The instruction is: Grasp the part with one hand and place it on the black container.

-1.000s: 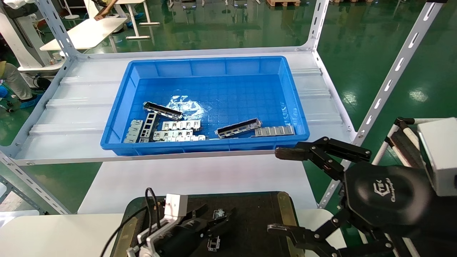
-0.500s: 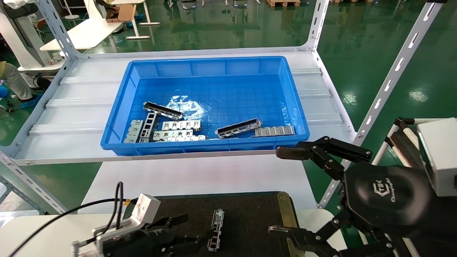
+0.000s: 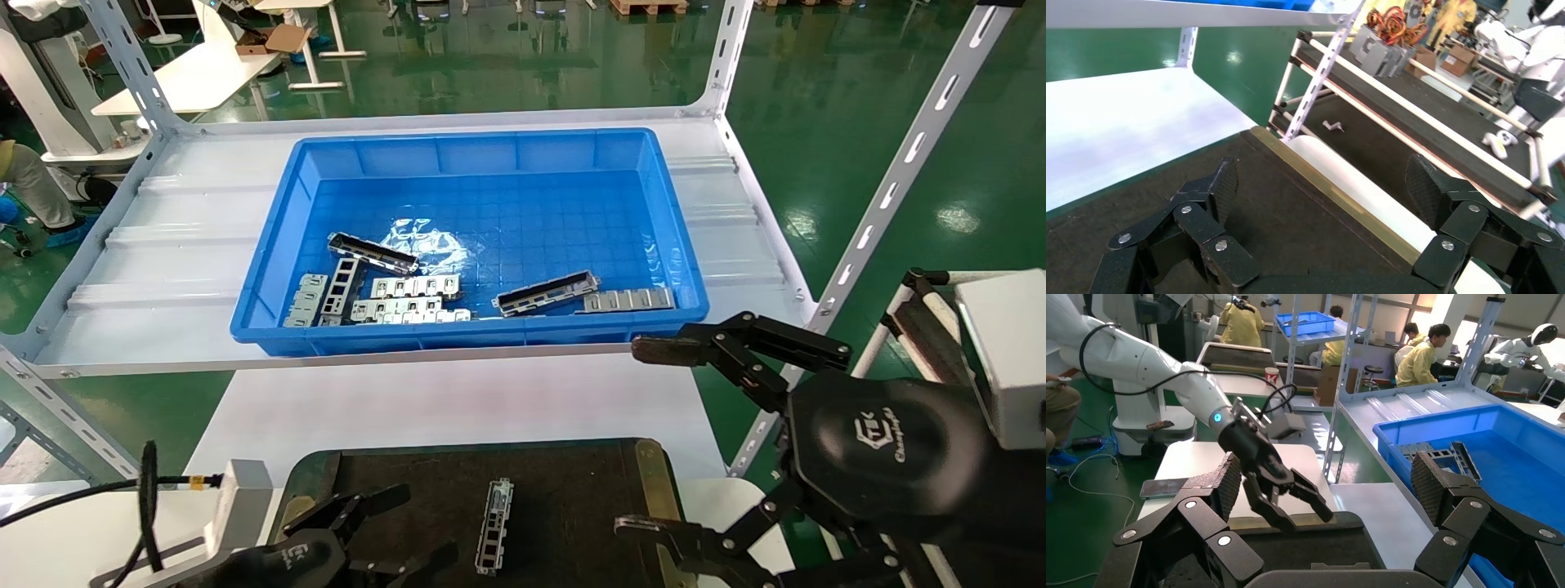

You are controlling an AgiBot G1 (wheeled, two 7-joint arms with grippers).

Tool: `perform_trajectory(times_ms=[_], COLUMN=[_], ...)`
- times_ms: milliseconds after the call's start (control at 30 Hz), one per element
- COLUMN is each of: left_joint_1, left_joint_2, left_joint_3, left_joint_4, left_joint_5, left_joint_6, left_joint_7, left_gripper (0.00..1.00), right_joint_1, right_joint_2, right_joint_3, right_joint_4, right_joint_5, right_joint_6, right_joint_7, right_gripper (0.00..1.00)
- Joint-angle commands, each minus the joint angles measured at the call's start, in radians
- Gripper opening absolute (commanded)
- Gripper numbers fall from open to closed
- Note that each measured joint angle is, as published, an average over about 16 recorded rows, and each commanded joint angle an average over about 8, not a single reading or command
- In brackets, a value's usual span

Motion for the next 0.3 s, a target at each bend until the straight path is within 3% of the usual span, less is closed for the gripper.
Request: perform_trajectory(times_ms=[33, 300], left_joint_1=[0.013, 0.017], left_joint_2=[-0.019, -0.052], left_joint_3=[-0.017, -0.036], left_joint_4=[0.006, 0.015], left_joint_5=[-0.02, -0.043], left_joint_6=[0.035, 0.074], left_joint_7=[0.019, 0.024], left_gripper=[1.0, 1.0], right_joint_1=[0.0, 0.0], right_joint_2=[0.0, 0.0], right_joint_3=[0.0, 0.0], right_joint_4=[0.0, 0.0], right_joint_5=[0.0, 0.0], right_joint_6=[0.0, 0.0], right_joint_7=[0.0, 0.0], right_gripper=[1.0, 1.0])
